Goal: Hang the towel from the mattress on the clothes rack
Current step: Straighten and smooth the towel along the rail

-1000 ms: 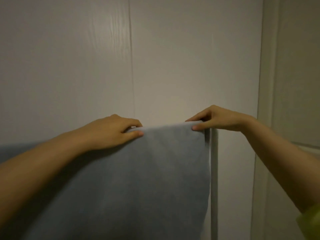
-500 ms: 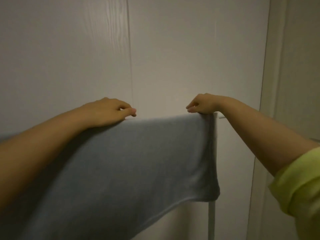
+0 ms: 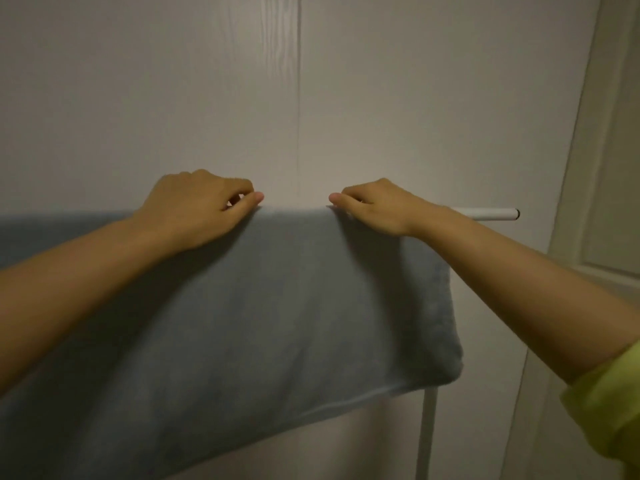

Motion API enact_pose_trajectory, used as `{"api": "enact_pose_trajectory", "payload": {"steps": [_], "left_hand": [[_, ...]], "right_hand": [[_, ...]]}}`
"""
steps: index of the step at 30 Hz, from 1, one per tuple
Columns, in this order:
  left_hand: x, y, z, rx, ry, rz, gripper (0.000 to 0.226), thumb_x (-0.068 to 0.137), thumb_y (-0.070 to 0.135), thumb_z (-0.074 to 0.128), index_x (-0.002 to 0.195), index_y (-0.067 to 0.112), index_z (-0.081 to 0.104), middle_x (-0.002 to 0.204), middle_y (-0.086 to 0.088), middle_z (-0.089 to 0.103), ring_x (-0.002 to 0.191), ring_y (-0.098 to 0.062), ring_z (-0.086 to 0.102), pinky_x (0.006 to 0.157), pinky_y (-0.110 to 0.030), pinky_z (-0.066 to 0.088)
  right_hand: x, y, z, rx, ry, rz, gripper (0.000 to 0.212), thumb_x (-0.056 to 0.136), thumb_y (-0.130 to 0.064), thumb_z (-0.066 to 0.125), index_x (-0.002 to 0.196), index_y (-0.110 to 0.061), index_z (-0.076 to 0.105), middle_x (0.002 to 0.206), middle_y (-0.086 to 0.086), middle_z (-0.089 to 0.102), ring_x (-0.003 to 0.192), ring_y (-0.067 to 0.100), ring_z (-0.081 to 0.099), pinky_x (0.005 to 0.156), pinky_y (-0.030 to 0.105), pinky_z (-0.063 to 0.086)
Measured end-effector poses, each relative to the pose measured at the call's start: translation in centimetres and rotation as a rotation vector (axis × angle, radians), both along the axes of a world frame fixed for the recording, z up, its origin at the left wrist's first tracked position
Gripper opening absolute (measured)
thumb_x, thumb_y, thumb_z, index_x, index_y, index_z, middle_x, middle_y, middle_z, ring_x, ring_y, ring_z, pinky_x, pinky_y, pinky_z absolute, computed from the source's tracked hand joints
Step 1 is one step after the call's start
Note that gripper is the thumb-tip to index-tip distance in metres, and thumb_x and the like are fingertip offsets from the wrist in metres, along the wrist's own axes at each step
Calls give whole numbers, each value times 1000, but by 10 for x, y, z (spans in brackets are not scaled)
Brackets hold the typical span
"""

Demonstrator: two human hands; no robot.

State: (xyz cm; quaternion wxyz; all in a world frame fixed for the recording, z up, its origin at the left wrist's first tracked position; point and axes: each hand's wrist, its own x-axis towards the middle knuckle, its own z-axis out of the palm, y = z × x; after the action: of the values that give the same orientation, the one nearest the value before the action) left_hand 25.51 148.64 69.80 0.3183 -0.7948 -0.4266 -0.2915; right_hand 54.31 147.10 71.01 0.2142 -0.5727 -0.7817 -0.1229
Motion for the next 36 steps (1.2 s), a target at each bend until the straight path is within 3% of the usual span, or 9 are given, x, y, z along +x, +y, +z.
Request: {"api": "enact_pose_trajectory", "payload": {"steps": [5, 8, 12, 15, 20, 23, 26, 31, 36], "left_hand": [[-76, -33, -26, -84, -26, 162, 45, 94, 55, 31, 124, 29, 52, 118, -4, 64, 106, -28, 60, 87, -41, 48], [-132, -53, -46, -26, -6, 352, 56, 93, 53, 37, 141, 25, 39, 141, -4, 51, 131, -26, 45, 114, -43, 29], [-198, -79, -63, -28, -106, 447, 65, 92, 48, 41, 151, 25, 23, 159, -6, 25, 146, -28, 24, 121, -45, 17], [-249, -98, -73, -35, -238, 522, 67, 92, 45, 45, 151, 25, 21, 163, -6, 15, 149, -29, 16, 120, -45, 21], [-337, -118, -89, -30, -485, 594, 67, 92, 40, 50, 150, 18, 24, 162, -9, 17, 145, -30, 26, 114, -44, 29], [-392, -124, -90, -15, -753, 643, 63, 93, 38, 52, 147, 17, 28, 159, -11, 21, 140, -35, 31, 112, -48, 33], [-434, -120, -84, -46, -1039, 589, 57, 92, 37, 54, 141, 14, 38, 142, -17, 42, 126, -36, 47, 105, -46, 42], [-472, -106, -68, 63, -1395, 343, 44, 89, 34, 61, 119, 9, 42, 123, -14, 46, 91, -26, 54, 78, -30, 43], [-506, -98, -49, 89, -1428, 255, 19, 90, 32, 56, 93, 14, 52, 90, -2, 59, 83, -22, 58, 66, -25, 41]], "right_hand": [[-101, 4, -8, 50, -62, 280, 50, 93, -65, 27, 116, -36, 60, 111, 0, 70, 108, 27, 60, 93, 45, 50], [-170, 1, -14, 92, -23, 430, 48, 93, -63, 30, 122, -36, 58, 119, -1, 69, 114, 26, 59, 94, 45, 50], [-248, -8, -24, 233, 9, 551, 47, 96, -53, 38, 140, -37, 44, 135, -2, 60, 123, 23, 56, 97, 43, 49], [-306, -17, -22, 310, -24, 608, 45, 97, -48, 41, 140, -35, 45, 134, -1, 60, 122, 25, 57, 93, 42, 49], [-397, -34, -19, 315, -160, 649, 44, 95, -47, 43, 137, -33, 48, 136, 2, 57, 121, 29, 57, 93, 43, 50], [-444, -37, -16, 302, -142, 646, 42, 95, -44, 43, 135, -32, 51, 134, 0, 58, 120, 27, 57, 91, 42, 50], [-478, -36, -16, 305, -107, 612, 39, 97, -42, 42, 133, -32, 53, 131, -1, 61, 119, 27, 58, 88, 42, 49], [-515, -30, -26, 336, -77, 550, 38, 97, -49, 38, 129, -36, 54, 127, -4, 65, 116, 27, 60, 85, 42, 48], [-520, -26, -37, 470, -120, 463, 41, 99, -55, 27, 128, -40, 53, 117, -5, 68, 108, 28, 66, 77, 39, 50]]}}
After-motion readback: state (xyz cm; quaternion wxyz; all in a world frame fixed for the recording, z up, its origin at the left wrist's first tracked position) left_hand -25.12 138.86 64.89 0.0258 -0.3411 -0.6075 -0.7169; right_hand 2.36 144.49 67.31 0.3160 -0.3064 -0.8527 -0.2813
